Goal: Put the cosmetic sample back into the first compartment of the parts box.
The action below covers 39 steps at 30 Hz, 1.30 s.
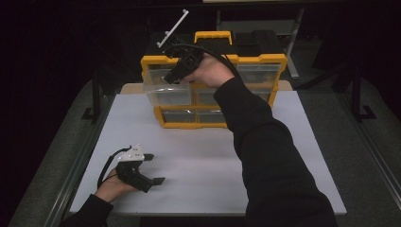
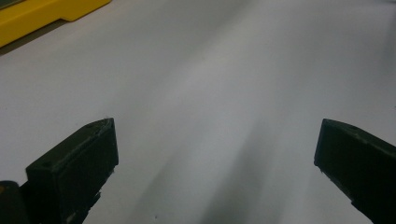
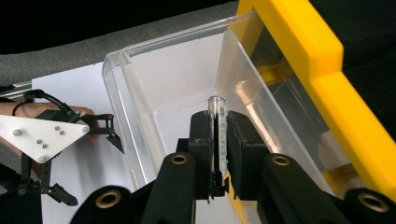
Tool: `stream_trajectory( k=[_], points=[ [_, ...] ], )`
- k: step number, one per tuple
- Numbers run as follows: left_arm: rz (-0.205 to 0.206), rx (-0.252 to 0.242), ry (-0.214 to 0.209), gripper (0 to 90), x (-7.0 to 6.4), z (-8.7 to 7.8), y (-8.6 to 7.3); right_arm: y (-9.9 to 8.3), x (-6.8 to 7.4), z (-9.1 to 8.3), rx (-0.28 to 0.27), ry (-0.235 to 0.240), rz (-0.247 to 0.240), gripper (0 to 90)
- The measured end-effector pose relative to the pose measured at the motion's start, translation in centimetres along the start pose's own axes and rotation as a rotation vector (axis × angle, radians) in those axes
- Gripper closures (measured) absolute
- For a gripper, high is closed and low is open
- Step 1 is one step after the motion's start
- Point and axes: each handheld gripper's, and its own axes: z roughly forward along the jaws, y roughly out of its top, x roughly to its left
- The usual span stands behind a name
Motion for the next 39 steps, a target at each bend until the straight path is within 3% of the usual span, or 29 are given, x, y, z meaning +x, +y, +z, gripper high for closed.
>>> stream_trajectory(
  k=[5, 13, 19, 32, 39],
  points=[
    [0.000, 0.000, 0.000, 0.0, 0.0, 0.0, 0.0, 0.1, 0.1, -0.1, -0.012, 0.003, 0.002, 74.0],
    [0.000, 0.000, 0.003, 0.0, 0.0, 0.0, 0.0, -0.2, -0.2, -1.4, -0.039, -0.002, 0.014, 87.9],
    [0.004, 0.001, 0.007, 0.0, -0.1, 0.0, 0.0, -1.0, -0.2, -3.0, -0.067, -0.006, 0.031, 88.5],
    [0.004, 0.002, 0.012, 0.0, -0.2, -0.1, 0.0, -4.4, -0.7, -6.0, -0.114, -0.031, 0.058, 87.4],
    [0.004, 0.007, 0.013, 0.0, -0.2, -0.1, -0.1, -7.1, -1.0, -6.4, -0.138, -0.037, 0.070, 75.5]
  ],
)
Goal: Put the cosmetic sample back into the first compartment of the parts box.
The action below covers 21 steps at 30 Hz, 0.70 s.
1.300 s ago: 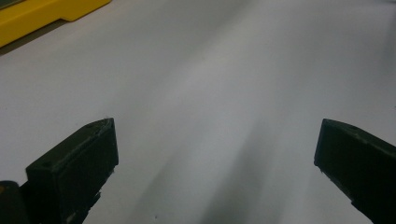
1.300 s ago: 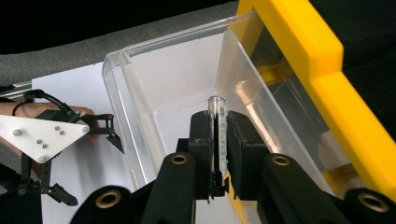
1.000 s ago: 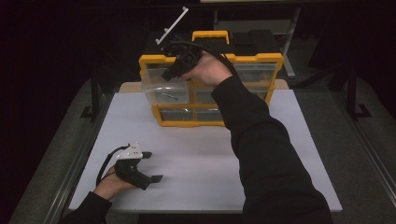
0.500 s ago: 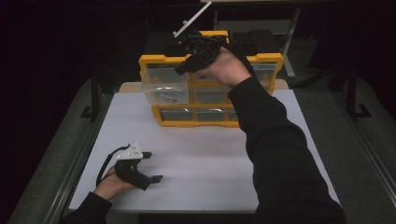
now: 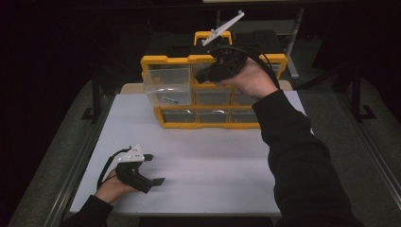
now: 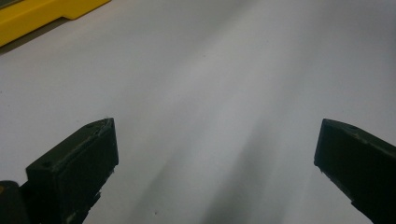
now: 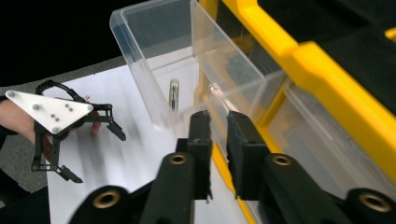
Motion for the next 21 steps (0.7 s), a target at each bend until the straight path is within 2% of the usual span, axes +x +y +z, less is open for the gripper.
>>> stream_trajectory(
  k=[9, 15, 21],
  points=[
    [-0.001, 0.002, 0.001, 0.0, 0.0, 0.0, 0.0, -3.2, -0.4, -0.1, -0.051, -0.032, 0.019, 58.3],
    [-0.009, -0.002, 0.004, 0.0, 0.0, 0.0, 0.0, -5.3, -0.3, 0.4, -0.069, -0.056, 0.039, 41.7],
    [-0.009, -0.004, 0.002, 0.0, 0.1, 0.0, 0.0, -7.4, 0.1, 1.0, -0.087, -0.062, 0.052, 30.5]
  ],
)
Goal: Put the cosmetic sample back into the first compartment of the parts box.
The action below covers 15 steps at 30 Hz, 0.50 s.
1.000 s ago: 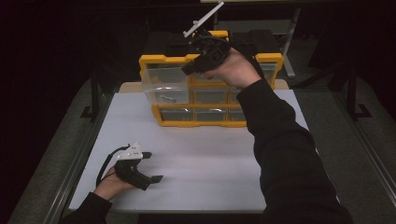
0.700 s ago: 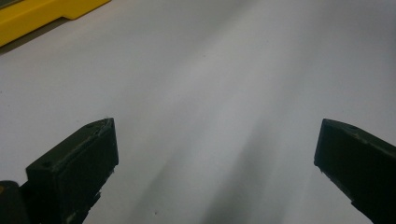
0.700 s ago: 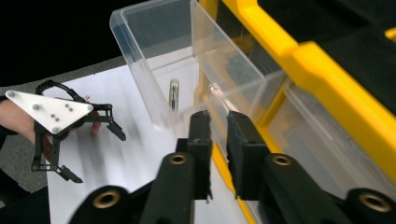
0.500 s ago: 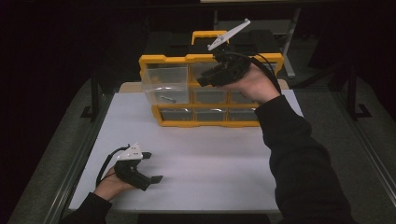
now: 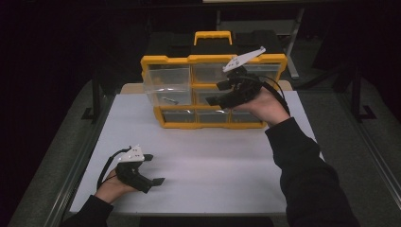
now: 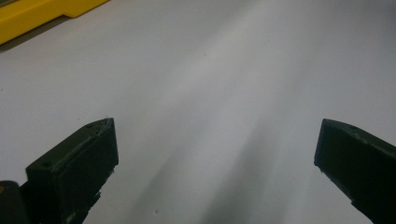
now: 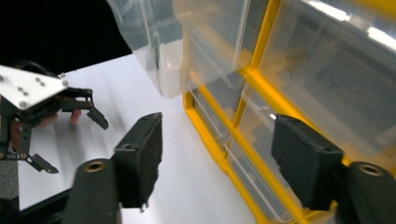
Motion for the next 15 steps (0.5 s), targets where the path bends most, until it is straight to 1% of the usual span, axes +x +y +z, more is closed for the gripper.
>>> stream_trajectory(
  k=[3, 5, 6, 8, 11, 13, 15],
  points=[
    [-0.002, 0.000, -0.002, 0.0, 0.0, 0.0, 0.0, -1.1, 0.2, 0.3, 0.006, -0.009, 0.009, 26.1],
    [-0.001, 0.001, -0.001, 0.0, 0.0, 0.0, 0.0, -1.8, 0.3, 0.5, 0.010, -0.005, 0.016, 21.2],
    [-0.002, 0.000, -0.002, 0.0, 0.0, 0.0, 0.0, -2.3, 0.5, 0.6, 0.011, -0.016, 0.015, 19.3],
    [-0.002, -0.001, -0.002, 0.0, 0.0, 0.0, 0.0, -3.1, 0.7, 0.8, 0.009, -0.022, 0.014, 15.0],
    [-0.002, 0.002, 0.000, 0.0, 0.0, 0.0, 0.0, -4.2, 0.9, 1.0, -0.007, -0.039, 0.014, 13.1],
    [-0.003, 0.006, 0.001, 0.0, 0.0, 0.0, -0.1, -5.0, 1.2, 1.1, -0.018, -0.053, 0.030, 11.8],
    [-0.004, 0.007, 0.002, 0.0, 0.0, 0.0, -0.1, -5.9, 1.4, 1.4, -0.016, -0.060, 0.027, 8.6]
  ],
)
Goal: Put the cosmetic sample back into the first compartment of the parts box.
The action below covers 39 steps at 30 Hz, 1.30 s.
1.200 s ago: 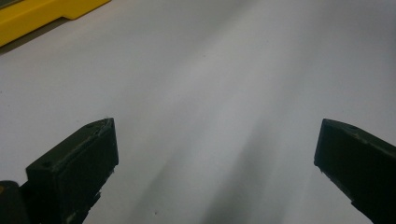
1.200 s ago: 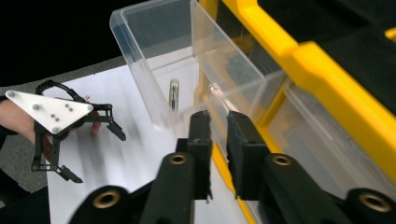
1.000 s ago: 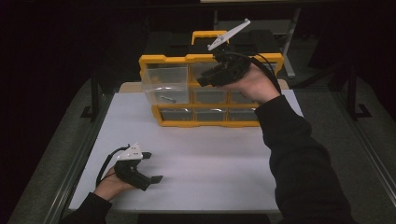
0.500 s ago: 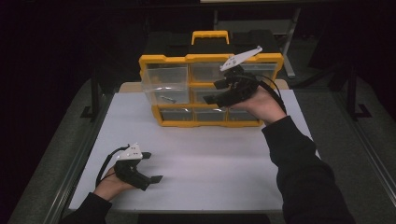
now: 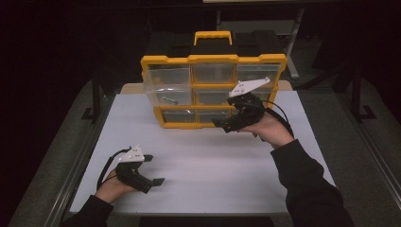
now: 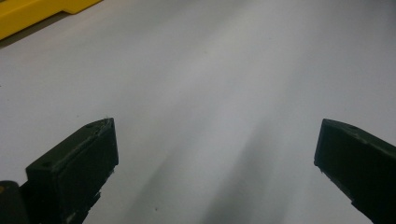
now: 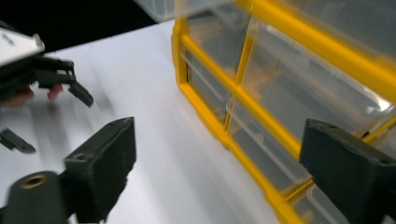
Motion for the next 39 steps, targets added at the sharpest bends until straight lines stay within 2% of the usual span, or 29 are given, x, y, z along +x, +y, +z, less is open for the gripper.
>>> stream_trajectory(
  k=[7, 13, 14, 16, 20, 24, 25, 39],
  points=[
    [0.004, 0.001, -0.003, 0.0, 0.0, 0.0, 0.0, -3.0, 0.3, 0.6, 0.012, -0.025, 0.029, 1.4],
    [0.005, 0.002, -0.003, 0.0, 0.0, 0.0, -0.1, -5.3, 0.3, 0.6, 0.000, -0.051, 0.052, 1.0],
    [0.005, 0.003, -0.002, 0.0, -0.1, 0.0, -0.1, -6.4, 0.4, 0.6, -0.004, -0.052, 0.061, 1.0],
    [0.010, 0.005, -0.002, 0.0, 0.0, 0.0, -0.1, -7.5, 0.6, 0.6, 0.001, -0.054, 0.083, 1.0],
    [0.011, 0.006, -0.003, 0.0, -0.1, 0.0, -0.1, -9.4, 0.8, 0.5, -0.013, -0.067, 0.103, 1.0],
    [0.012, 0.006, -0.004, 0.0, -0.1, -0.1, -0.2, -10.7, 1.0, 0.5, -0.002, -0.062, 0.120, 0.9],
    [0.013, 0.005, -0.002, 0.0, -0.1, -0.2, -0.2, -11.6, 1.1, 0.5, 0.004, -0.064, 0.133, 0.9],
    [0.016, -0.009, -0.004, 0.0, -0.1, -0.2, -0.3, -15.7, 1.9, -1.3, -0.058, -0.073, 0.173, 1.0]
  ],
)
